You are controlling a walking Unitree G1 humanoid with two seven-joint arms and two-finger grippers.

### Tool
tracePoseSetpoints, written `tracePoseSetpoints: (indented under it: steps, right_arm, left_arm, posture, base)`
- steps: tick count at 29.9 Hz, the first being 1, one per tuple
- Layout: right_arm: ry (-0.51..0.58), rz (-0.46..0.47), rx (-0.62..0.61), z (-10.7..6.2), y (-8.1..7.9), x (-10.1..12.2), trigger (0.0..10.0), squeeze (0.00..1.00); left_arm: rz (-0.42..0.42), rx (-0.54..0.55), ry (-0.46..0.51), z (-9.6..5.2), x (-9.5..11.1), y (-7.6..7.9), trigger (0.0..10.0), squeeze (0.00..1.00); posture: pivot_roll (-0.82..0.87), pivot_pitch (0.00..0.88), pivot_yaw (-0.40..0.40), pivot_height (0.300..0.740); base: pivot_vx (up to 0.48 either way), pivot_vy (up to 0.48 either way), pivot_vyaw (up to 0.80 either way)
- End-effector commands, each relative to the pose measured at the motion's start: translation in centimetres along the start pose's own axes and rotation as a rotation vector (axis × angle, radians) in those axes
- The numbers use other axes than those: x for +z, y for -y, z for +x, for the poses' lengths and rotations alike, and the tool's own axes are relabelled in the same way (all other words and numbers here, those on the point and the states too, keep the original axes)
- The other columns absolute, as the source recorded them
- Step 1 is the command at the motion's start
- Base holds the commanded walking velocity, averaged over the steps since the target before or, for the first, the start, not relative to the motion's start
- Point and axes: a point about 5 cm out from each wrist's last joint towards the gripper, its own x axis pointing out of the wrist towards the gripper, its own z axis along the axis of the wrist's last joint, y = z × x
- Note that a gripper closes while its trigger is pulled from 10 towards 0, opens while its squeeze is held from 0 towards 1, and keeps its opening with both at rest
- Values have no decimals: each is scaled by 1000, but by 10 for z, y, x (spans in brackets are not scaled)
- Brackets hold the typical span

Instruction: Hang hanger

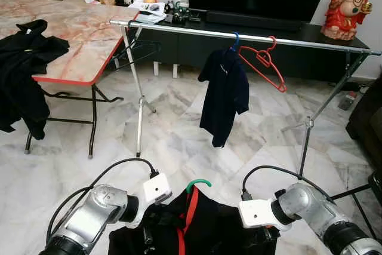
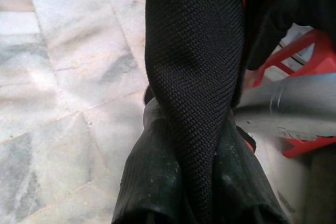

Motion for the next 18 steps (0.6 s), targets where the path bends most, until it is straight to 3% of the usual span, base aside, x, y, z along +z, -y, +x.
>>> tracePoseSetpoints:
  steps: [1,10,12,13,14,15,16,18]
  right_arm:
    - [-95,15,27,3,-13,-20,10000,1000]
    - [-219,26,5,2,-26,-45,10000,1000]
    - [-219,-4,-81,2,-22,-45,10000,1000]
    - [-146,26,-266,1,-6,-36,10000,1000]
    - [-146,26,-266,1,-6,-36,10000,1000]
    - [49,144,-420,-3,11,-18,10000,337]
    - [186,204,-461,-6,18,-7,10000,0]
    - [405,314,-509,-13,29,10,10000,0]
  left_arm:
    - [12,86,29,-10,6,-13,0,0]
    - [18,47,15,-13,2,-9,0,0]
    - [20,50,14,-12,2,-9,0,0]
    - [21,51,15,-10,2,-9,0,0]
    - [21,51,15,-10,2,-9,0,0]
    - [23,41,11,-8,1,-7,0,0]
    - [27,29,-2,-6,-1,-6,0,0]
    - [36,3,-41,-5,-7,-2,0,0]
  posture:
    - [33,49,-81,740]
    - [30,45,-78,740]
    - [29,43,-75,740]
    - [26,41,-72,740]
    - [26,41,-72,740]
    - [24,40,-71,740]
    - [22,40,-69,740]
    - [17,41,-66,740]
  base:
    - [0,0,0]
    - [0,0,0]
    - [0,0,0]
    - [0,0,0]
    - [0,0,0]
    - [0,0,0]
    - [0,0,0]
    - [0,0,0]
